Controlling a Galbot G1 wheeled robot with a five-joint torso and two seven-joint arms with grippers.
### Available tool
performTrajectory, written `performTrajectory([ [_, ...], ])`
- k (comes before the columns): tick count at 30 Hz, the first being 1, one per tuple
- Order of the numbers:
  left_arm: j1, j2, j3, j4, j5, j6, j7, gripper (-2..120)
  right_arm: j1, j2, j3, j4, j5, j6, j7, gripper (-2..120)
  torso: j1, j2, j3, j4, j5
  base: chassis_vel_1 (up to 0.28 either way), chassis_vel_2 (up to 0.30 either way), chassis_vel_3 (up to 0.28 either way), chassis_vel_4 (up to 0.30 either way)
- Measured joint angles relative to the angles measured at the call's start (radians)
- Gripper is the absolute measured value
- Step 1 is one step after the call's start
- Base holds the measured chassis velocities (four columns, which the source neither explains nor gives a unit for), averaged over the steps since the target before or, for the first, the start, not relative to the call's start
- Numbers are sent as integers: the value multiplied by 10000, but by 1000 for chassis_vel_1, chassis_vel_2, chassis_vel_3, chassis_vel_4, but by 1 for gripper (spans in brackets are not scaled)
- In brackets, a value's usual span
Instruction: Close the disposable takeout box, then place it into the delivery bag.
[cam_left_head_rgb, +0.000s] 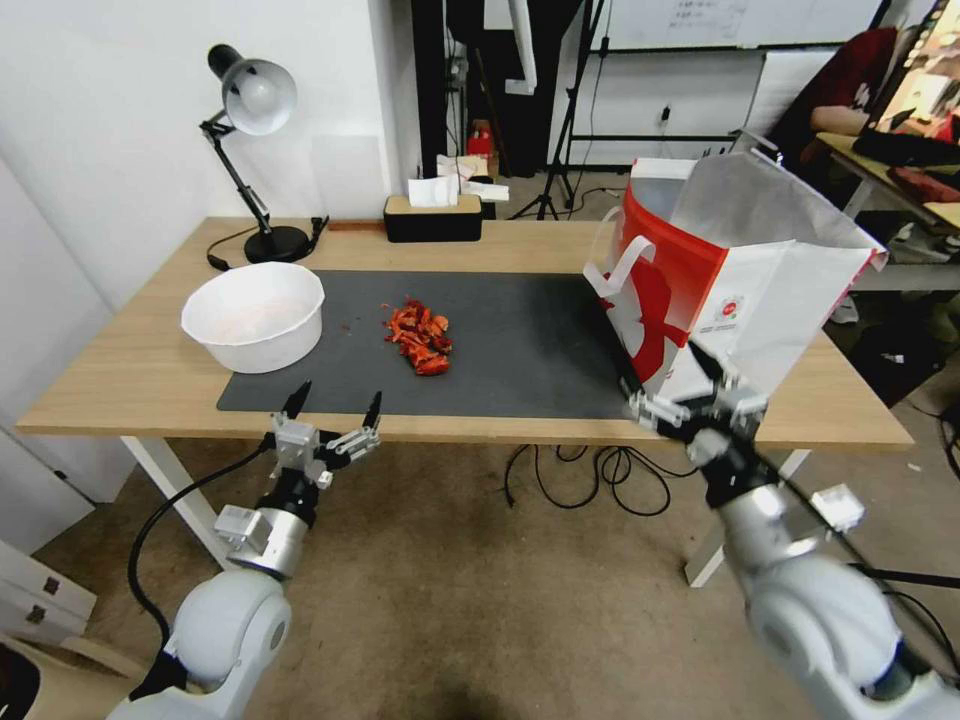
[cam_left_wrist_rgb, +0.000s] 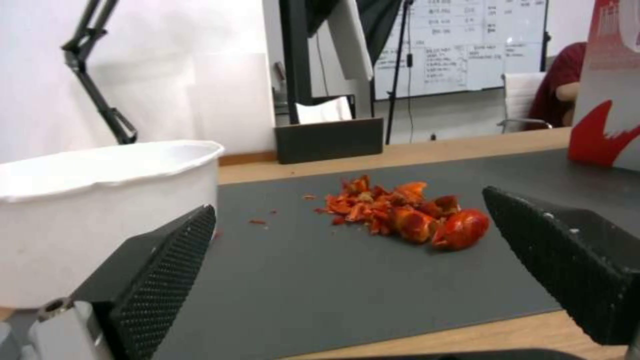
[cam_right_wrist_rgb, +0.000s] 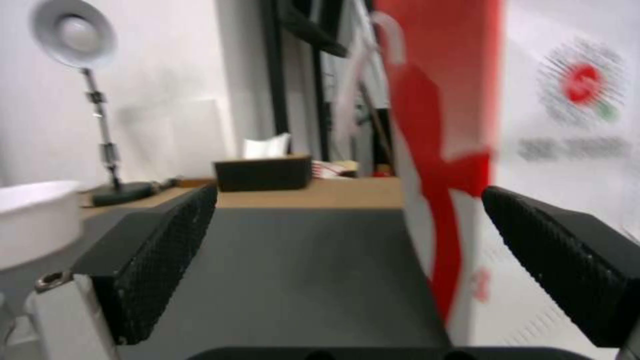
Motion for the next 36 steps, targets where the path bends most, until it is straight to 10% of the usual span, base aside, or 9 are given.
performTrajectory([
  [36, 1179, -252, -3, 116, -337, -335, -361, 100, -1372, 501, -687, -173, -158, -485, 1458, 100, 2, 0, 2, 0, 1, 0, 0, 0, 0],
])
